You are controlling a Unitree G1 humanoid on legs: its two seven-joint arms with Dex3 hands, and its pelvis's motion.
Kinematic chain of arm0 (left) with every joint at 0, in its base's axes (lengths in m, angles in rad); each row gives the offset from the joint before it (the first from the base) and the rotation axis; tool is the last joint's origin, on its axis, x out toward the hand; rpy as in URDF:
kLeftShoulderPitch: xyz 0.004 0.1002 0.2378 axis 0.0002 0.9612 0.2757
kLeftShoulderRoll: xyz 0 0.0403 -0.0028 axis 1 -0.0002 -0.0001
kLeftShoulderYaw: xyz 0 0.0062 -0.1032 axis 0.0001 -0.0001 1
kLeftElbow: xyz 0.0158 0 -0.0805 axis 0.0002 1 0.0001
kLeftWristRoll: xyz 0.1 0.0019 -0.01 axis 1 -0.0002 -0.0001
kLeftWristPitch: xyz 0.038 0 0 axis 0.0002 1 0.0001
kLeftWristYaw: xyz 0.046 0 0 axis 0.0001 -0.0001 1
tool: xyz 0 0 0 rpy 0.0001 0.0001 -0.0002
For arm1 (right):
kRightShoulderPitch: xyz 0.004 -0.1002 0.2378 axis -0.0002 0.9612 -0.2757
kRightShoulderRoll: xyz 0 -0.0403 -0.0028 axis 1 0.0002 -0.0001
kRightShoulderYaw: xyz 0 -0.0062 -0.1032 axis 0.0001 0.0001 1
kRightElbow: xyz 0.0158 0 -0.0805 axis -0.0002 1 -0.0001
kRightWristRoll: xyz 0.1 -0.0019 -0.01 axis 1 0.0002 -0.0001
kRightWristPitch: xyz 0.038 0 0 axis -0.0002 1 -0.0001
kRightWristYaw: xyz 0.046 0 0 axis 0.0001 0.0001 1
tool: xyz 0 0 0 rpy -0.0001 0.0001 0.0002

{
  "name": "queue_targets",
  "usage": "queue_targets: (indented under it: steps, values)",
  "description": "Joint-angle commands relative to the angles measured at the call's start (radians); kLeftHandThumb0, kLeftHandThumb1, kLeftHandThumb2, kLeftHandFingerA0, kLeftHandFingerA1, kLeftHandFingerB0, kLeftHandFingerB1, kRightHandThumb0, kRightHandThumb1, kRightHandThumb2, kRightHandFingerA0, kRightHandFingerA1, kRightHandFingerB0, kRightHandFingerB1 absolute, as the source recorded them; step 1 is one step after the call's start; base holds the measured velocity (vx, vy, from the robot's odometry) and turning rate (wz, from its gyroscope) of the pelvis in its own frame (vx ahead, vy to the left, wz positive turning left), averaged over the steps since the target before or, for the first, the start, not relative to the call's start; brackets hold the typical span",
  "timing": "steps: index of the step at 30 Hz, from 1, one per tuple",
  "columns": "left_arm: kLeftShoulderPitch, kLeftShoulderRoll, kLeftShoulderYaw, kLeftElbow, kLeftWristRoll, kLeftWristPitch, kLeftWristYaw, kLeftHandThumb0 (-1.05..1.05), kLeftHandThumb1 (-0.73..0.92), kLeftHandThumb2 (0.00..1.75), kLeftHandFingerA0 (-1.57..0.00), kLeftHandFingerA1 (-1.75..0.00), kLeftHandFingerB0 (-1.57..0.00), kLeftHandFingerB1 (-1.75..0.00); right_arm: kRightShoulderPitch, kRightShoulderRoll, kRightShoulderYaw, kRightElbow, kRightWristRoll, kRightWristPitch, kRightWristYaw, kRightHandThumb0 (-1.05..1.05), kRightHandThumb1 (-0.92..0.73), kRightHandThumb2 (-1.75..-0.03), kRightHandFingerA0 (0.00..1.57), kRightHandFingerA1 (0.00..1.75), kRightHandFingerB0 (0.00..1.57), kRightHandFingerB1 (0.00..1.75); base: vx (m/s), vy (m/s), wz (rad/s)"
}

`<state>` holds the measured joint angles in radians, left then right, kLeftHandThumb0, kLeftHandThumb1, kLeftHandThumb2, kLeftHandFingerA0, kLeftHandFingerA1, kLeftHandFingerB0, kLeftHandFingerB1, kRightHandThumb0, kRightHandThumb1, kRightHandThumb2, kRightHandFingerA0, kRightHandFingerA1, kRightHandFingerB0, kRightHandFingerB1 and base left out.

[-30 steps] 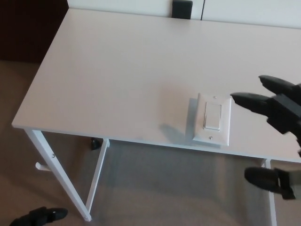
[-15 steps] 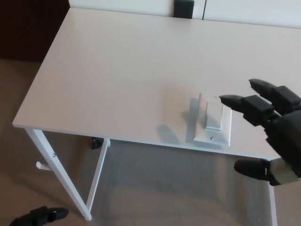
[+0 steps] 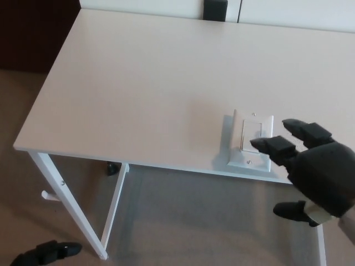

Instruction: The robot walk towards a table in front and then clicks the light switch button using the right hand's index finger

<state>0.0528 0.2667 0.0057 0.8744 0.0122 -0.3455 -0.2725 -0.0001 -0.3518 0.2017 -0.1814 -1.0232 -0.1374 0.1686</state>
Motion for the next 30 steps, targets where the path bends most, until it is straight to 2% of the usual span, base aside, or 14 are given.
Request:
queue_targets:
  steps: [1, 4, 5, 6, 22, 23, 26, 27, 28, 29, 30]
  values:
    - [0.010, 0.041, -0.013, -0.016, 0.049, -0.005, 0.025, -0.29, 0.26, 0.49, -0.63, -0.47, -0.54, -0.42, -0.037, -0.035, 0.070, 0.048, -0.235, 0.124, -0.076, -0.68, -0.42, -0.77, 0.04, 0.14, 0.20, 0.41, 0.00, 0.000, 0.00]
    - [0.012, 0.042, -0.017, -0.015, 0.054, -0.008, 0.032, -0.28, 0.26, 0.48, -0.64, -0.47, -0.55, -0.42, -0.033, -0.039, 0.080, 0.042, -0.238, 0.130, -0.092, -0.64, -0.39, -0.76, 0.05, 0.23, 0.18, 0.41, 0.00, 0.000, 0.00]
    - [0.011, 0.041, -0.018, -0.011, 0.056, -0.010, 0.034, -0.28, 0.26, 0.48, -0.64, -0.47, -0.55, -0.42, -0.033, -0.040, 0.083, 0.040, -0.237, 0.131, -0.104, -0.64, -0.48, -0.55, 0.05, 0.29, 0.27, 0.30, 0.00, 0.000, 0.00]
    - [0.008, 0.042, -0.021, -0.009, 0.059, -0.009, 0.035, -0.28, 0.26, 0.48, -0.64, -0.47, -0.55, -0.42, -0.034, -0.041, 0.086, 0.033, -0.239, 0.139, -0.096, -0.67, -0.41, -0.75, 0.06, 0.26, 0.21, 0.41, 0.00, 0.000, 0.00]
    - [0.014, 0.045, -0.029, -0.030, 0.075, -0.012, 0.039, -0.29, 0.26, 0.48, -0.66, -0.47, -0.56, -0.43, -0.027, -0.047, 0.125, -0.008, -0.265, 0.184, -0.089, -0.63, -0.38, -0.80, 0.00, 0.19, 0.15, 0.41, 0.00, 0.000, 0.00]
    - [0.011, 0.045, -0.030, -0.032, 0.077, -0.010, 0.038, -0.29, 0.26, 0.48, -0.66, -0.47, -0.56, -0.43, -0.025, -0.047, 0.126, -0.006, -0.264, 0.187, -0.088, -0.71, -0.43, -0.78, 0.00, 0.06, 0.19, 0.39, 0.00, 0.000, 0.00]
    - [0.010, 0.047, -0.032, -0.031, 0.084, -0.012, 0.041, -0.29, 0.26, 0.48, -0.66, -0.47, -0.55, -0.42, -0.021, -0.045, 0.132, -0.008, -0.251, 0.189, -0.070, -0.71, -0.43, -0.78, 0.00, 0.07, 0.19, 0.39, 0.00, 0.000, 0.00]
    - [0.010, 0.047, -0.032, -0.033, 0.084, -0.006, 0.041, -0.29, 0.26, 0.49, -0.66, -0.47, -0.55, -0.42, -0.020, -0.045, 0.134, -0.008, -0.247, 0.190, -0.066, -0.66, -0.49, -0.58, 0.00, 0.25, 0.24, 0.30, 0.00, 0.000, 0.00]
    - [0.010, 0.047, -0.031, -0.032, 0.082, -0.006, 0.038, -0.30, 0.26, 0.49, -0.65, -0.47, -0.55, -0.42, -0.019, -0.043, 0.137, -0.004, -0.247, 0.190, -0.071, -0.65, -0.40, -0.77, 0.05, 0.18, 0.19, 0.41, 0.00, 0.000, 0.00]
    - [0.012, 0.047, -0.031, -0.036, 0.080, -0.005, 0.036, -0.30, 0.26, 0.49, -0.65, -0.47, -0.55, -0.42, -0.022, -0.045, 0.142, 0.002, -0.249, 0.190, -0.075, -0.66, -0.40, -0.77, 0.05, 0.19, 0.19, 0.41, 0.00, 0.000, 0.00]
    - [0.012, 0.048, -0.031, -0.037, 0.081, -0.005, 0.036, -0.30, 0.26, 0.49, -0.65, -0.46, -0.55, -0.42, -0.027, -0.046, 0.147, 0.015, -0.253, 0.190, -0.081, -0.66, -0.49, -0.56, 0.07, 0.26, 0.26, 0.30, 0.00, 0.000, 0.00]
